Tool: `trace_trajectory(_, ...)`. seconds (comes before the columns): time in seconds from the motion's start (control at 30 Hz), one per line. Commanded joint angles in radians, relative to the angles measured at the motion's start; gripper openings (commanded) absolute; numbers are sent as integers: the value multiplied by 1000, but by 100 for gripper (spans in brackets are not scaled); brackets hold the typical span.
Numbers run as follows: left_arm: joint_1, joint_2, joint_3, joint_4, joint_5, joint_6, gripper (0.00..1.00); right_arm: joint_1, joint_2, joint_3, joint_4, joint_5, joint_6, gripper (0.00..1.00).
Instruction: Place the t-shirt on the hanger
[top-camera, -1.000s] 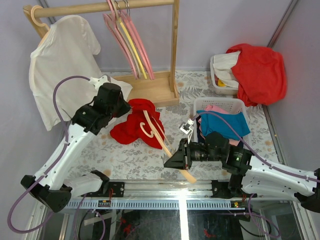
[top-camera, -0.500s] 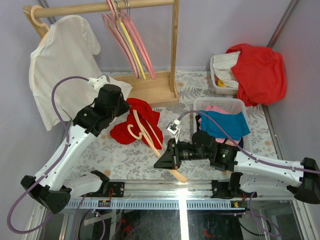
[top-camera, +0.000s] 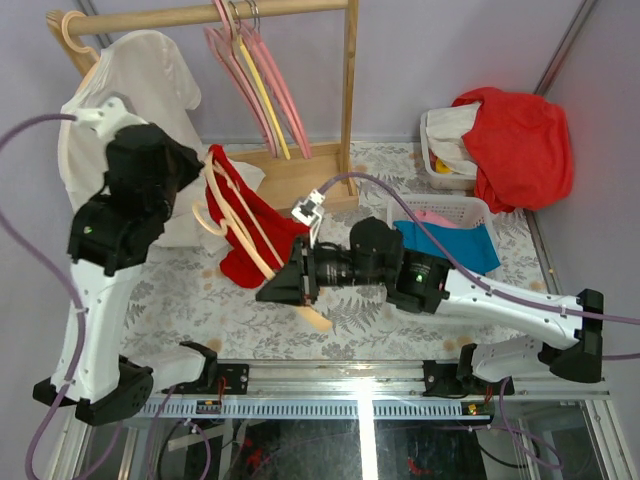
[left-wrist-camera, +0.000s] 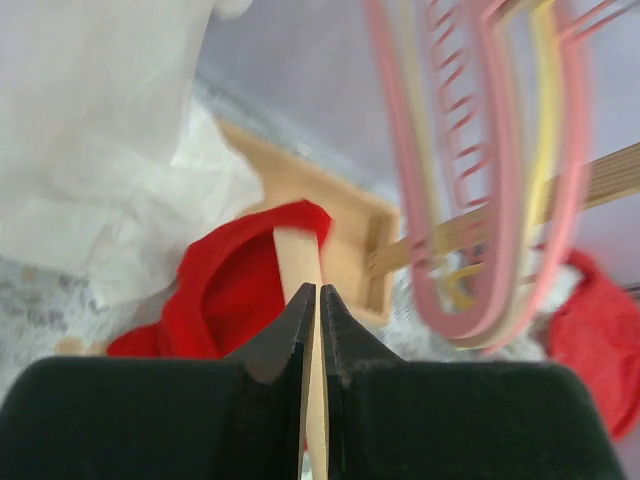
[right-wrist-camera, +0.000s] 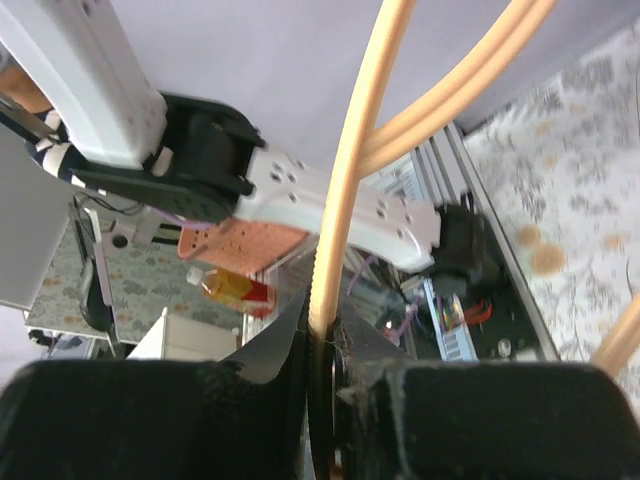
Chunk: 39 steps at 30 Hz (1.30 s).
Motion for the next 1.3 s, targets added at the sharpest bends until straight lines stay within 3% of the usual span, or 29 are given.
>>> trace_trajectory(0.0,7,56,294,-141,-51,77,4,5,69,229,-65,24,-115,0)
trace_trajectory(0.1,7,85,395,-184,-20,82,4,5,84,256,-77,18,-118,0)
trace_trajectory(0.17,8,68,351,-173,5,74,4,5,70,212,-60,18,-105,0)
trace_trajectory(0.23,7,13,218,-125,37,60,4,5,42,120,-13,7,-72,0)
trace_trajectory(0.4,7,-172,-306,51,104,-25,4,6,-76,-152,70,6,2,0)
trace_trajectory(0.53,8,-169,-523,128,109,-64,7,-5,-197,-289,26,33,7,0)
trace_trajectory(0.73,49,-79,-626,223,41,-108,43,-19,-323,-388,-42,79,10,0)
trace_trajectory(0.97,163,87,-678,398,15,-59,45,-39,-418,-453,-28,50,13,0)
trace_trajectory(1.03,177,115,-724,527,32,7,55,-47,-433,-464,-25,40,8,0)
trace_trajectory(1.1,205,148,-759,611,65,49,58,-62,-440,-478,-16,22,11,0)
trace_trajectory(1.27,231,305,-706,623,49,45,55,-97,-452,-491,-4,-26,16,0)
